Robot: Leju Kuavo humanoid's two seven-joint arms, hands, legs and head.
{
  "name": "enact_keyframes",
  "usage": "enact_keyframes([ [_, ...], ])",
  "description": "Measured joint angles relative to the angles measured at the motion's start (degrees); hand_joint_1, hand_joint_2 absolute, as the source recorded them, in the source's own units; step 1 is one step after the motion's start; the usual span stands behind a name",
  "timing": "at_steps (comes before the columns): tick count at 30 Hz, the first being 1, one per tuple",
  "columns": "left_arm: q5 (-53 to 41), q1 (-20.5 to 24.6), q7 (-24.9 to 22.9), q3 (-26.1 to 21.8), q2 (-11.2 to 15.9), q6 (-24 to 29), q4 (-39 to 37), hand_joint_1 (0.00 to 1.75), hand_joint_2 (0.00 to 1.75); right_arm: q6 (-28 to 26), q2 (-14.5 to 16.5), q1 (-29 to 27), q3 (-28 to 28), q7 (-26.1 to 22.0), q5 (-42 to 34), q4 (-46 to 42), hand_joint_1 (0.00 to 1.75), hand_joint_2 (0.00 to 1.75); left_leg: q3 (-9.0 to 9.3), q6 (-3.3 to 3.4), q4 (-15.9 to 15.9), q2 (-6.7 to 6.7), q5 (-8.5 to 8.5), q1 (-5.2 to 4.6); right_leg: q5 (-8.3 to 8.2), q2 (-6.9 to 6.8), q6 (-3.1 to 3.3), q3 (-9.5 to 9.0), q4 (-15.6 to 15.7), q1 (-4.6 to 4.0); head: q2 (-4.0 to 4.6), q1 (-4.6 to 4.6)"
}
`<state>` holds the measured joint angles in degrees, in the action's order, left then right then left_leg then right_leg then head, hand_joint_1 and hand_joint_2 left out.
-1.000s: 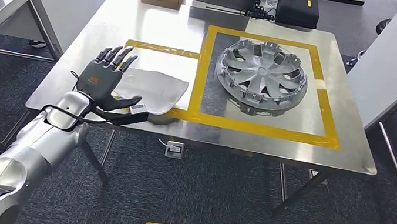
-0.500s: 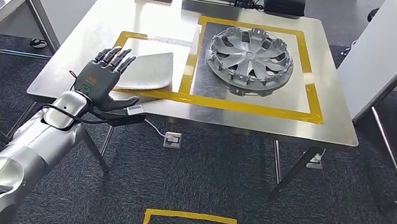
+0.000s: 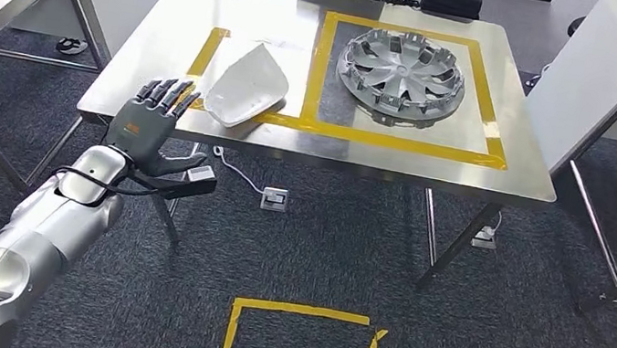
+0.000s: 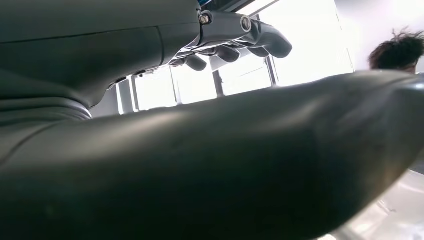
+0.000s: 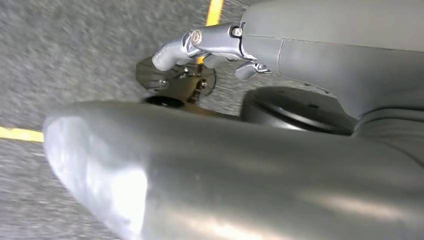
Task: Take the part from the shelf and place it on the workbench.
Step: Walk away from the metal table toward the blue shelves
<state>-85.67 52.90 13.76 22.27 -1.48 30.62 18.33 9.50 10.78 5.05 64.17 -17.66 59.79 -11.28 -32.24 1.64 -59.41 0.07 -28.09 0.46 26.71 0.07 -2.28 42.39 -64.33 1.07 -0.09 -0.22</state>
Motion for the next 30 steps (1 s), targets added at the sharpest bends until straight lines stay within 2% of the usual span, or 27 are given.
enact_keyframes([
  [1,0.1,-0.1,-0.1,0.0,0.0,0.0,0.0,0.00,0.00,0.0,0.0,0.0,0.0,0.0,0.0,0.0,0.00,0.00,-0.92,0.18,0.0,-0.02,0.73,-0.07,2.96,0.01,-0.06,0.92,-3.8,-0.06,0.00,-0.05],
  [2,0.2,-0.3,-0.2,0.0,0.0,0.0,-0.1,0.00,0.00,0.0,0.0,0.1,0.0,0.0,0.0,0.0,0.00,0.00,-1.83,0.27,0.0,-0.03,1.41,-0.18,4.78,0.01,-0.06,1.55,-7.5,-0.15,0.00,-0.09],
  [3,0.2,-0.5,-0.3,0.0,0.1,0.0,-0.1,0.00,0.00,0.0,0.0,0.1,0.0,0.0,0.0,0.0,0.00,0.00,-2.71,0.31,-0.1,-0.02,2.00,-0.32,5.12,0.01,0.04,1.59,-10.0,-0.25,0.00,-0.10],
  [4,0.2,-0.7,-0.4,0.0,0.1,-0.1,-0.2,0.00,0.00,0.0,0.0,0.1,0.0,0.0,0.0,0.0,0.00,0.00,-3.56,0.31,-0.1,0.00,2.58,-0.46,4.08,0.02,0.26,0.84,-11.0,-0.39,0.00,-0.10],
  [5,0.1,-0.9,-0.6,0.0,0.1,-0.2,-0.3,0.00,0.00,0.0,-0.1,0.1,0.0,0.0,-0.1,0.0,0.00,0.00,-4.35,0.28,-0.1,0.01,3.11,-0.59,2.35,0.02,0.63,-0.84,-10.1,-0.60,0.00,-0.10],
  [6,0.0,-1.1,-0.8,0.0,0.1,-0.4,-0.3,0.00,0.00,0.0,-0.1,0.2,0.0,0.1,-0.1,0.0,0.00,0.00,-4.99,0.23,-0.1,0.03,3.65,-0.70,0.95,0.02,1.15,-3.39,-7.5,-0.91,0.00,-0.11],
  [7,-0.1,-1.1,-1.0,0.0,0.1,-0.5,-0.2,0.00,0.00,0.0,-0.2,0.2,0.0,0.1,-0.2,0.0,0.00,0.00,-5.49,0.12,-0.2,0.06,4.13,-0.83,0.77,-0.03,1.84,-6.52,-3.7,-1.26,0.00,-0.10],
  [8,-0.3,-1.1,-1.2,0.0,0.1,-0.5,-0.2,0.00,0.00,0.0,-0.3,0.3,0.0,0.1,-0.3,0.0,0.00,0.00,-5.78,-0.06,-0.2,0.10,4.54,-0.90,1.59,-0.10,2.38,-9.41,0.3,-1.55,0.00,-0.09],
  [9,-0.4,-1.1,-1.5,0.0,0.2,-0.5,-0.2,0.00,0.00,-0.1,-0.4,0.4,0.0,0.1,-0.3,0.0,0.00,0.00,-5.90,-0.31,-0.2,0.16,4.92,-0.90,2.69,-0.14,2.77,-11.45,3.4,-1.81,0.00,-0.08],
  [10,-0.5,-1.1,-1.6,0.0,0.2,-0.4,-0.2,0.00,0.00,-0.1,-0.5,0.4,0.0,0.2,-0.4,0.0,0.00,0.00,-5.97,-0.55,-0.1,0.21,5.20,-0.90,3.55,-0.18,2.97,-12.57,5.5,-1.91,0.00,-0.07],
  [11,-0.5,-1.1,-1.8,0.0,0.2,-0.4,-0.2,0.00,0.00,-0.1,-0.5,0.4,0.0,0.2,-0.4,0.0,0.00,0.00,-5.98,-0.49,0.0,0.23,5.23,-0.86,3.66,-0.18,2.76,-12.80,6.3,-1.93,0.00,-0.05],
  [14,-0.4,-1.2,-2.1,0.0,0.3,0.2,-0.2,0.00,0.00,-0.3,-0.5,0.3,0.0,0.6,-0.4,0.0,0.00,0.00,-6.00,-0.41,0.7,0.18,5.81,-0.84,2.98,-0.15,2.74,-12.46,6.5,-2.01,0.00,0.01],
  [16,-0.3,-1.2,-2.2,0.0,0.3,0.8,-0.2,0.00,0.00,-0.3,-0.5,0.2,0.0,0.9,-0.4,0.0,0.00,0.00,-6.06,-0.85,1.1,0.17,6.71,-0.80,2.50,-0.15,3.07,-12.10,6.5,-2.06,0.00,0.02],
  [20,0.1,-1.3,-2.2,0.0,0.3,0.2,-0.3,0.00,0.00,-0.2,-0.5,0.2,0.0,1.0,-0.5,0.0,0.00,0.00,-6.21,-1.25,1.7,0.16,7.74,-0.80,1.95,-0.15,3.34,-11.61,6.4,-2.06,0.00,0.02],
  [21,0.8,-1.3,-2.0,-0.1,0.3,-1.0,-0.4,0.00,0.44,0.0,-0.5,0.2,0.0,1.1,-0.7,0.0,0.00,0.00,-6.22,-1.30,1.7,0.17,7.83,-0.80,1.90,-0.15,3.38,-11.57,6.4,-2.07,0.00,0.02],
  [24,2.7,-1.3,-1.4,-0.5,0.2,-5.0,-0.6,0.00,1.75,0.7,-0.5,0.2,0.0,1.7,-1.2,0.0,0.00,1.31,-6.23,-1.40,1.8,0.18,7.94,-0.79,1.85,-0.14,3.42,-11.49,6.4,-2.08,0.00,0.02],
  [25,3.0,-1.4,-1.3,-0.6,0.1,-6.0,-0.6,0.00,1.75,0.8,-0.5,0.2,0.0,2.0,-1.3,0.0,0.00,1.75,-6.24,-1.42,1.8,0.17,7.96,-0.78,1.85,-0.14,3.43,-11.48,6.4,-2.08,0.00,0.02],
  [30,4.7,-2.4,-2.5,-1.2,-0.1,-10.4,-0.9,0.00,1.75,-0.4,-0.5,0.0,-0.3,3.8,-2.5,0.0,0.00,1.75,-6.36,-1.43,1.8,0.14,7.96,-0.79,1.85,-0.13,3.42,-11.45,6.4,-2.05,0.00,0.01],
])
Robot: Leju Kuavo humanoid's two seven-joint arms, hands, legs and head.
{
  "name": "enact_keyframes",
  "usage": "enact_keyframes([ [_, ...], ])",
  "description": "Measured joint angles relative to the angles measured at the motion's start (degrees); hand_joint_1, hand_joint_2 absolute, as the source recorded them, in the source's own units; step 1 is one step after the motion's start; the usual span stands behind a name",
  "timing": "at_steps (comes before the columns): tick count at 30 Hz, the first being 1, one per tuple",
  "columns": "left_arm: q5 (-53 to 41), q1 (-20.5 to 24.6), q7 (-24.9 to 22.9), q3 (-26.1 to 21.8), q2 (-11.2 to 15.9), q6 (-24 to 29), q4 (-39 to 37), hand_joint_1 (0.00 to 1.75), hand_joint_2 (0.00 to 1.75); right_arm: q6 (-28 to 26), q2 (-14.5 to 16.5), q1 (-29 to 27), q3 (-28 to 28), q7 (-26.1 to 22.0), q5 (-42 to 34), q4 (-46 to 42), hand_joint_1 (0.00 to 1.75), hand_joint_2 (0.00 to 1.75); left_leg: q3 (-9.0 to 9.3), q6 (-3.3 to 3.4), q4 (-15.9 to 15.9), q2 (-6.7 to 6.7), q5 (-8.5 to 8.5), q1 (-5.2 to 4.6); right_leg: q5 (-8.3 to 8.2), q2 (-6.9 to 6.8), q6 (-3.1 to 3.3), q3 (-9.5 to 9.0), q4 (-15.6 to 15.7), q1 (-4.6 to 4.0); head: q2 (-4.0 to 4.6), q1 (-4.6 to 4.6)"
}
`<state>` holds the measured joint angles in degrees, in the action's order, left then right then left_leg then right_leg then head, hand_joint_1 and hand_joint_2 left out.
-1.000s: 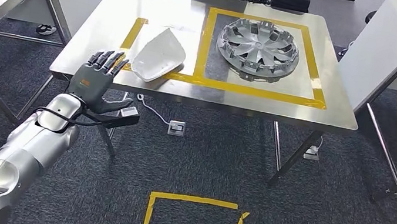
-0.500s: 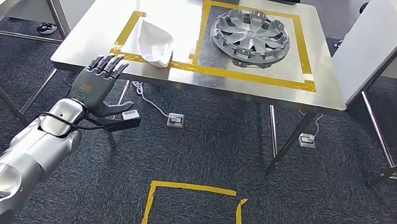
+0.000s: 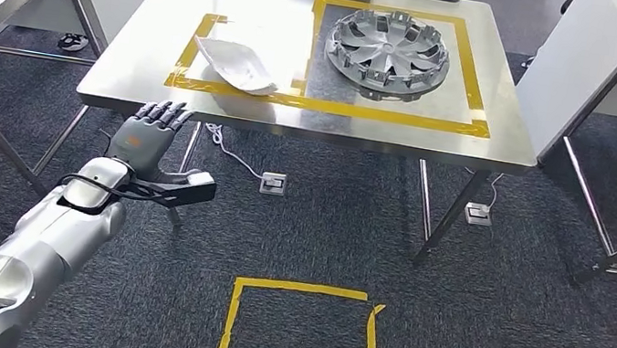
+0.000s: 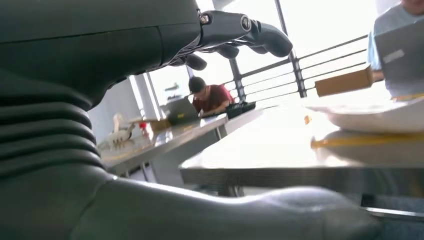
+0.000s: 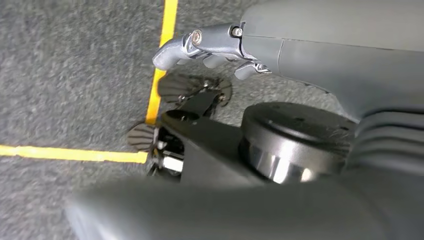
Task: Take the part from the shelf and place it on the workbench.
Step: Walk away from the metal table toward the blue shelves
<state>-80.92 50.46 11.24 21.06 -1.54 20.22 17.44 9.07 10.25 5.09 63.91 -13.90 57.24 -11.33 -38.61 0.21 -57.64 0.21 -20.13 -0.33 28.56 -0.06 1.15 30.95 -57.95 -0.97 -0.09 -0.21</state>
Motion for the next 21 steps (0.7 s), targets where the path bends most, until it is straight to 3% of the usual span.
enact_keyframes([
  [6,7.1,-5.9,-1.5,-1.8,0.0,-2.3,0.0,0.00,1.75,-1.2,-0.6,-1.0,-4.2,1.5,-5.0,-0.2,0.00,1.75,-0.17,0.02,0.0,-0.02,-0.01,0.00,0.01,0.01,-0.04,0.22,0.0,0.12,0.00,0.01],
  [7,8.4,-6.9,-1.6,-2.2,0.0,-2.6,0.0,0.00,1.75,-1.4,-0.8,-1.2,-5.0,1.7,-5.9,-0.3,0.00,1.31,-0.18,0.02,0.0,-0.03,-0.01,0.00,0.01,0.00,-0.04,0.22,0.0,0.13,0.00,0.01],
  [10,12.4,-9.7,-2.1,-3.2,0.0,-3.6,0.0,0.00,0.44,-1.8,-1.2,-1.9,-7.8,2.4,-8.7,-0.7,0.00,0.00,-0.22,0.07,0.0,-0.03,-0.05,0.00,0.01,0.00,-0.05,0.25,0.0,0.15,0.00,0.01],
  [11,13.5,-10.6,-2.3,-3.4,0.0,-3.8,0.0,0.00,0.00,-1.9,-1.4,-2.1,-8.6,2.6,-9.5,-0.8,0.00,0.00,-0.23,0.08,0.0,-0.02,-0.05,0.00,0.01,0.01,-0.06,0.26,0.0,0.15,0.00,0.00],
  [21,25.9,-19.7,-3.9,-6.3,0.0,-6.8,0.8,0.00,0.00,-3.2,-2.8,-4.1,-18.3,4.7,-18.3,-2.6,0.00,0.00,-0.29,0.14,0.0,-0.02,-0.08,-0.02,0.04,-0.01,-0.13,0.30,0.0,0.17,0.00,-0.01],
])
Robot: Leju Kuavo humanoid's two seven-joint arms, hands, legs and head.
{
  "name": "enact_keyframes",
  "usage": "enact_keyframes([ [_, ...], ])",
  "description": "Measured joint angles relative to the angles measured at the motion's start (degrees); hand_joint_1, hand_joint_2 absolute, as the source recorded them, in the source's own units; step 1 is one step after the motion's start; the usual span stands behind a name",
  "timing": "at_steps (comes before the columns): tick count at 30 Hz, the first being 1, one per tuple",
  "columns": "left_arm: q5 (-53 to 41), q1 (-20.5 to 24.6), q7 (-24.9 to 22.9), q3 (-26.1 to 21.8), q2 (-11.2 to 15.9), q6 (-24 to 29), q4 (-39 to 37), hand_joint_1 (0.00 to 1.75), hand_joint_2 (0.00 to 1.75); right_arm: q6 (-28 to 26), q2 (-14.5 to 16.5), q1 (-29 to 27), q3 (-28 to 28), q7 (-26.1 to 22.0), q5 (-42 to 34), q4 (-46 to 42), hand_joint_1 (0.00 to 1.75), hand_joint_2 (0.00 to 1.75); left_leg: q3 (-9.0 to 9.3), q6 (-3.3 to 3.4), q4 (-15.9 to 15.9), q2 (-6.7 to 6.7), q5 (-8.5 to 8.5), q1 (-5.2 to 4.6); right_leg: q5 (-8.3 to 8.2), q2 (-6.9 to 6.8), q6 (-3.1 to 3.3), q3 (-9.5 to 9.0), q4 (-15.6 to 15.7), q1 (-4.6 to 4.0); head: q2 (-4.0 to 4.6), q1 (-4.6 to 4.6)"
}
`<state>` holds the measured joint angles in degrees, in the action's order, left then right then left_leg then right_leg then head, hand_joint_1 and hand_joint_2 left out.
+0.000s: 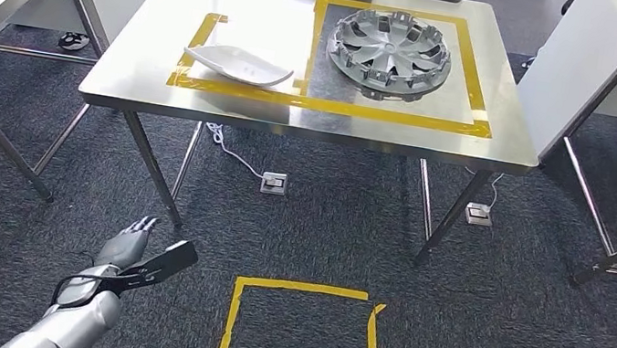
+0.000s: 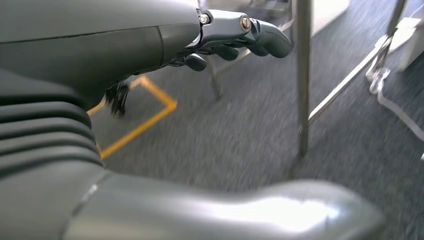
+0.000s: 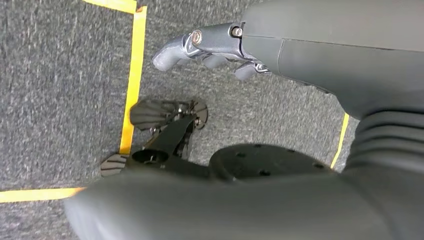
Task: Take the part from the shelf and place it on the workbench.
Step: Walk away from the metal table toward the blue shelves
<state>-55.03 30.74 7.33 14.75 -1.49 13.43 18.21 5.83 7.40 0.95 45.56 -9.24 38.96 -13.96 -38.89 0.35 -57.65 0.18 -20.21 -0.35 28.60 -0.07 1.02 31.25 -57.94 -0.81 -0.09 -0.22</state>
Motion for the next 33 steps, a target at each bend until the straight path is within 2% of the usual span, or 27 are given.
enact_keyframes([
  [16,19.8,-14.2,-2.6,-4.8,0.4,-4.8,1.4,0.00,0.00,-2.1,-2.5,-3.3,-15.9,3.3,-14.1,-2.8,0.00,0.00,-0.03,0.07,0.0,-0.02,-0.05,-0.02,0.03,-0.06,-0.03,0.00,0.0,0.00,0.00,0.01],
  [28,36.6,-26.5,-4.8,-8.6,0.9,-8.8,2.7,0.00,0.00,-3.8,-4.6,-6.2,-29.2,6.1,-25.9,-5.2,0.00,0.00,-0.07,0.11,0.0,-0.02,-0.12,-0.03,0.14,-0.05,-0.13,0.02,0.0,0.03,0.00,0.00],
  [33,43.5,-31.3,-5.7,-10.2,1.1,-10.4,3.3,0.00,0.00,-4.5,-5.3,-7.3,-34.7,7.2,-30.8,-6.1,0.00,0.00,-0.12,0.34,-0.2,-0.02,-0.43,-0.17,0.19,-0.03,-0.31,-0.01,0.1,0.16,0.00,0.01],
])
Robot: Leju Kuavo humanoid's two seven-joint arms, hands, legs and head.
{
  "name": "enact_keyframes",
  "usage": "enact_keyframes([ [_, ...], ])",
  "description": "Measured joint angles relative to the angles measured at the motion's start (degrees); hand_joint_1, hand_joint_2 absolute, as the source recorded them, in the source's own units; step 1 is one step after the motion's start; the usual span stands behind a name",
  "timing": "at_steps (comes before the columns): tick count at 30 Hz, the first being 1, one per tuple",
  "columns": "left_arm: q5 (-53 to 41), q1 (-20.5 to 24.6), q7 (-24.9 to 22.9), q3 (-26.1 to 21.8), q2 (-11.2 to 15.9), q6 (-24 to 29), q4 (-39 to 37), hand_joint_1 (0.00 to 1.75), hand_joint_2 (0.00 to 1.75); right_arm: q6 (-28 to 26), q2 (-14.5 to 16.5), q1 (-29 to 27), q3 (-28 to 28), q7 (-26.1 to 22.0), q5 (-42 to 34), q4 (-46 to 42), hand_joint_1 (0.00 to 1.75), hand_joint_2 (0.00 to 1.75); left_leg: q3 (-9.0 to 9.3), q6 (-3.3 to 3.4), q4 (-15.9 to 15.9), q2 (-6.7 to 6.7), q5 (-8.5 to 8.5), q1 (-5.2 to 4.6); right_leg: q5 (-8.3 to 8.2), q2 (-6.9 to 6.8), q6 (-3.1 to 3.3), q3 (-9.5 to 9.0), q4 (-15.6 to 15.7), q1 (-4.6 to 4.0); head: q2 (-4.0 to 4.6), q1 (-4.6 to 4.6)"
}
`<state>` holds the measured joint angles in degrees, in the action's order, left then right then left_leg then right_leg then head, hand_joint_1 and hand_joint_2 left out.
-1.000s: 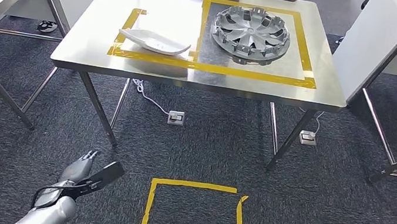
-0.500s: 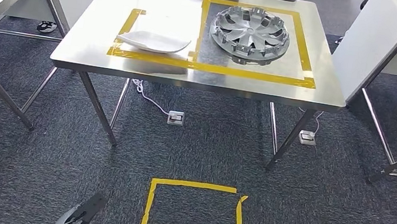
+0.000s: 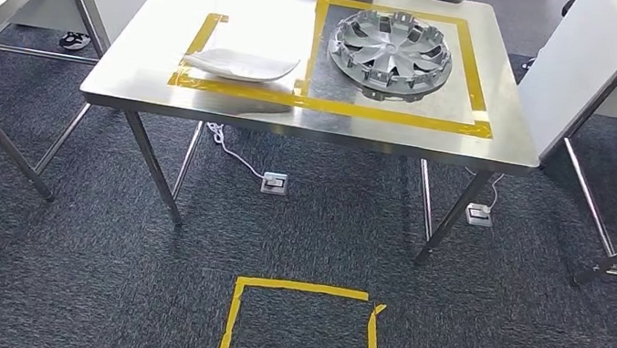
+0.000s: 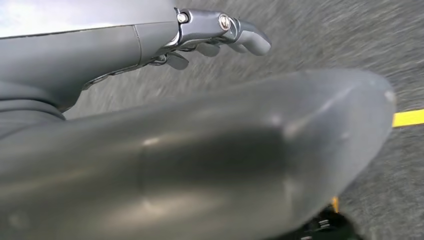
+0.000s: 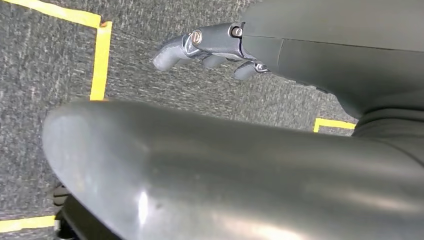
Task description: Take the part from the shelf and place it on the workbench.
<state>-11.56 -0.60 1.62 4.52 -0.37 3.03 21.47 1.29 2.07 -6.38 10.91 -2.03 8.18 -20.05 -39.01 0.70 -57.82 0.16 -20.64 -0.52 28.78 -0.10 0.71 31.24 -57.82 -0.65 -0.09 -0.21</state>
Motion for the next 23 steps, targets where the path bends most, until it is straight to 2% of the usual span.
enact_keyframes([
  [3,4.0,-2.2,-0.5,-1.0,0.2,-1.0,1.2,0.00,0.00,-0.4,-0.3,-1.5,-3.1,0.7,-2.8,-0.1,0.00,0.00,0.17,0.70,-0.1,-0.08,-0.34,-0.24,0.03,-0.07,-0.65,-0.16,0.2,0.19,0.00,0.03],
  [5,6.3,-2.6,-0.8,-1.5,0.2,-1.5,3.0,0.00,0.00,-0.7,-0.7,-3.1,-4.8,1.2,-4.4,0.6,0.00,0.00,0.57,1.06,0.9,-0.13,0.54,0.16,0.64,-0.17,-1.02,-0.27,-0.3,0.13,0.00,-0.02],
  [6,7.1,-2.3,-0.9,-1.7,0.2,-1.7,4.1,0.00,0.00,-0.8,-0.8,-4.0,-5.4,1.3,-5.1,1.3,0.00,0.00,0.72,1.25,1.5,-0.12,1.02,0.40,1.98,-0.12,-1.26,0.02,-1.4,0.14,0.00,-0.09],
  [7,7.9,-1.9,-1.0,-1.8,0.2,-1.9,5.3,0.00,0.00,-0.8,-0.9,-4.9,-5.9,1.6,-5.6,2.2,0.00,0.00,0.70,1.32,1.9,-0.09,1.39,0.60,4.15,-0.01,-1.55,0.60,-3.7,0.25,0.00,-0.17],
  [9,9.0,-0.7,-1.1,-2.1,0.2,-2.1,7.9,0.00,0.00,-0.9,-1.0,-7.1,-6.8,1.8,-6.4,4.3,0.00,0.00,0.14,1.29,2.1,-0.08,1.87,0.71,9.25,0.16,-2.17,2.50,-9.9,0.80,0.00,-0.28],
  [10,9.4,0.1,-1.1,-2.3,0.2,-2.3,9.3,0.00,0.00,-0.9,-1.1,-8.2,-7.2,1.9,-6.7,5.5,0.00,0.00,-0.37,1.10,2.0,-0.04,2.17,0.78,10.90,0.16,-2.46,2.94,-12.3,1.11,0.00,-0.29],
  [11,9.7,0.9,-1.1,-2.5,0.2,-2.4,10.6,0.00,0.00,-1.0,-1.2,-9.3,-7.4,1.9,-6.9,6.8,0.00,0.00,-0.97,0.87,1.9,0.01,2.56,0.91,11.41,0.16,-2.74,2.47,-13.0,1.39,0.00,-0.28],
  [12,10.0,1.7,-1.2,-2.6,0.2,-2.4,11.9,0.00,0.00,-1.0,-1.3,-10.3,-7.7,2.0,-7.1,8.0,0.00,0.00,-1.72,0.55,1.7,0.05,3.02,1.13,10.76,0.15,-3.05,0.92,-11.6,1.63,0.00,-0.29],
  [14,10.5,2.5,-1.2,-2.8,0.3,-2.5,13.6,0.00,0.00,-1.1,-1.7,-11.2,-8.2,2.0,-7.4,9.4,0.00,0.00,-3.49,-0.48,0.9,-0.42,4.08,1.75,8.41,0.18,-3.69,-4.20,-4.8,2.10,-0.01,-0.35],
  [15,10.8,2.2,-1.3,-2.8,0.3,-2.6,13.3,0.00,0.00,-1.1,-1.8,-11.1,-8.4,2.0,-7.6,8.9,0.00,0.00,-4.13,-1.12,0.6,-0.53,4.56,1.89,7.23,0.52,-3.84,-6.50,-2.3,2.01,-0.02,-0.44],
  [16,11.0,1.2,-1.3,-2.9,0.4,-2.6,12.0,0.00,0.00,-1.2,-1.9,-10.3,-8.5,2.0,-7.7,7.5,0.00,0.00,-4.44,-1.73,0.5,-0.34,4.86,1.86,6.90,0.78,-3.54,-7.80,-0.5,1.86,-0.01,-0.47],
  [17,11.3,-0.3,-1.4,-2.9,0.4,-2.7,10.1,0.00,0.00,-1.2,-1.9,-8.9,-8.7,1.9,-7.9,5.6,0.00,0.00,-4.32,-2.19,0.5,0.23,5.21,1.75,6.86,1.06,-2.92,-8.14,0.0,1.64,-0.01,-0.46],
  [19,11.5,-4.6,-1.7,-2.9,0.3,-2.8,5.8,0.00,0.00,-1.3,-2.0,-4.9,-9.1,1.7,-8.1,1.3,0.00,0.00,-3.86,-2.73,1.1,1.29,5.85,1.82,6.32,1.20,-1.26,-7.38,-0.1,1.46,0.01,0.04],
  [20,11.5,-6.9,-1.8,-3.0,0.2,-2.9,3.6,0.00,0.00,-1.3,-1.9,-2.6,-9.3,1.8,-8.1,-0.8,0.00,0.00,-3.96,-2.90,0.9,1.30,5.24,2.04,5.80,1.10,-0.68,-6.89,-0.3,1.51,0.00,0.31],
  [21,11.5,-9.3,-1.8,-3.0,0.1,-2.9,1.4,0.00,0.00,-1.3,-1.9,-0.6,-9.4,1.8,-8.1,-3.0,0.00,0.00,-4.48,-3.04,-0.2,1.05,3.11,2.19,5.24,0.96,-0.24,-6.38,-0.3,1.52,0.00,0.52],
  [22,11.5,-11.5,-1.8,-3.0,0.1,-2.9,-0.8,0.00,0.00,-1.3,-1.8,1.4,-9.5,1.8,-8.1,-5.3,0.00,0.00,-5.22,-3.14,-2.7,0.65,-0.37,2.23,4.52,0.80,0.09,-5.74,-0.3,1.52,0.00,0.63],
  [23,11.5,-12.6,-1.9,-3.0,0.1,-2.9,-1.8,0.00,0.00,-1.3,-1.8,2.4,-9.6,1.8,-8.1,-6.4,0.00,0.00,-5.64,-3.15,-4.2,0.37,-2.60,2.22,4.19,0.71,0.22,-5.44,-0.3,1.51,0.00,0.68],
])
